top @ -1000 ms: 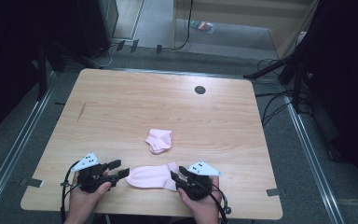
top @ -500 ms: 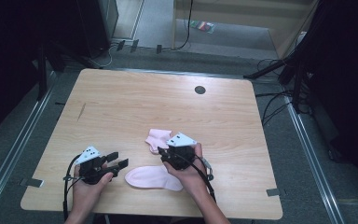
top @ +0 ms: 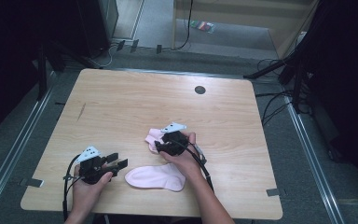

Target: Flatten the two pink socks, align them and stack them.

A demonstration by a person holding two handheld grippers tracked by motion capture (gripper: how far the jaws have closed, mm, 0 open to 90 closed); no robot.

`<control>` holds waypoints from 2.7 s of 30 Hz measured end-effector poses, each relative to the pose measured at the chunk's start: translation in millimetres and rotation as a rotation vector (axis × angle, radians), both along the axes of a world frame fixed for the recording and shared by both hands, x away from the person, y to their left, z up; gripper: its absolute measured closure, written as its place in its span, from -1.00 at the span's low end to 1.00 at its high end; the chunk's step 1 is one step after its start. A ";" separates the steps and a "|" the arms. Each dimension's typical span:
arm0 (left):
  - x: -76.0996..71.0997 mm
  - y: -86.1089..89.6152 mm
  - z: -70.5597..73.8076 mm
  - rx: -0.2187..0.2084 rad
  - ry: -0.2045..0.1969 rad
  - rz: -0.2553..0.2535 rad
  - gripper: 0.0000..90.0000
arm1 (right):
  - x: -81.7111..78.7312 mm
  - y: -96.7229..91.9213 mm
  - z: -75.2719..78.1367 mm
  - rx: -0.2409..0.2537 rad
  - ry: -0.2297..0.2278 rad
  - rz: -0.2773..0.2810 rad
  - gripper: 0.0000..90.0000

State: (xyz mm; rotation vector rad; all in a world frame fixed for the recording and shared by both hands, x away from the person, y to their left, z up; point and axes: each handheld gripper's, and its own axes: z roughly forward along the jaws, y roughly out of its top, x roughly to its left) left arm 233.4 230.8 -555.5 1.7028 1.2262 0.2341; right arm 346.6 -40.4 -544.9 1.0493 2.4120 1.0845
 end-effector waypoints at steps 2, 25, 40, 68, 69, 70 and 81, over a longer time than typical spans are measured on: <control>0.3 -0.1 -0.1 0.000 0.003 0.004 -0.06 | -1.1 -0.5 -0.3 0.003 -0.004 -0.001 0.30; 1.2 1.1 0.1 -0.008 -0.003 0.019 -0.07 | -42.8 28.9 13.8 0.131 0.137 -0.327 0.24; 3.9 3.0 -0.6 -0.015 0.012 0.038 -0.07 | -59.9 42.9 22.6 0.064 0.099 0.003 0.69; 11.8 -14.8 14.7 0.018 -0.011 -0.040 -0.06 | -35.7 9.6 54.7 0.288 0.126 -0.144 1.00; 11.8 -14.8 14.7 0.018 -0.011 -0.040 -0.06 | -35.7 9.6 54.7 0.288 0.126 -0.144 1.00; 13.9 -14.4 15.4 0.012 -0.010 -0.036 -0.06 | -29.2 4.0 59.0 0.309 0.114 -0.162 1.00; 18.0 -13.7 13.0 0.012 0.008 -0.034 -0.06 | 30.6 -28.2 58.1 0.340 0.063 -0.275 0.67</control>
